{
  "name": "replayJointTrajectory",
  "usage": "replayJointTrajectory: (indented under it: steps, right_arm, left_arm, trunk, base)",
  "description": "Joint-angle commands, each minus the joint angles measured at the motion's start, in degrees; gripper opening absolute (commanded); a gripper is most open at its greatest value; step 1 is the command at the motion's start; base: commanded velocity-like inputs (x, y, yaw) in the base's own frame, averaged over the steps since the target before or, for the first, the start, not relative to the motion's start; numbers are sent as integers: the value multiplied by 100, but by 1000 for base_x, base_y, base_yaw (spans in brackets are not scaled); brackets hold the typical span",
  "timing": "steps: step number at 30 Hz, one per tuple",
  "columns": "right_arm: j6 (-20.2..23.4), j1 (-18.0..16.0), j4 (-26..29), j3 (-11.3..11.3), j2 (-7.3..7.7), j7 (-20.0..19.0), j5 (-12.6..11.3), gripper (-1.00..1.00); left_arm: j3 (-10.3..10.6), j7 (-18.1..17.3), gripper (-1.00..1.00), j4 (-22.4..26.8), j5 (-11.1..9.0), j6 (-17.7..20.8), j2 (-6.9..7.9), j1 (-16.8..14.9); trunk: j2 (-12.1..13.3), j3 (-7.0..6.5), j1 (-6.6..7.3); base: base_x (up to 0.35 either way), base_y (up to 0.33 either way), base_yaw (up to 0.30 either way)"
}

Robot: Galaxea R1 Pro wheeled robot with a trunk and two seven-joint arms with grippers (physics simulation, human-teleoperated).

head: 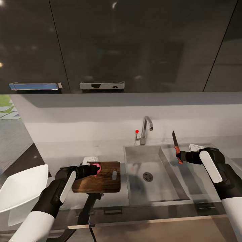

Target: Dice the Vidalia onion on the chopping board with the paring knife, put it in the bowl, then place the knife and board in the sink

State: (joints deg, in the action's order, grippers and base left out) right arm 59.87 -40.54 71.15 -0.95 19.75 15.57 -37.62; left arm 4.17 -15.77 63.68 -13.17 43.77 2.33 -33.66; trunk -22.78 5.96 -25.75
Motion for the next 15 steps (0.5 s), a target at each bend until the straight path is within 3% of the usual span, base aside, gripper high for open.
replayJointTrajectory:
  steps: [1,15]
  right_arm:
    - [13,-6,5,-10,4,60,-59,-100]
    - [13,-6,5,-10,8,60,-58,-100]
  left_arm:
    - [7,4,-100,-17,-19,27,4,-8]
    - [5,4,-100,-302,-19,20,-2,-81]
  trunk:
    - [-13,13,-4]
    - [-13,13,-4]
  base:
    - [0,0,0]
    - [0,0,0]
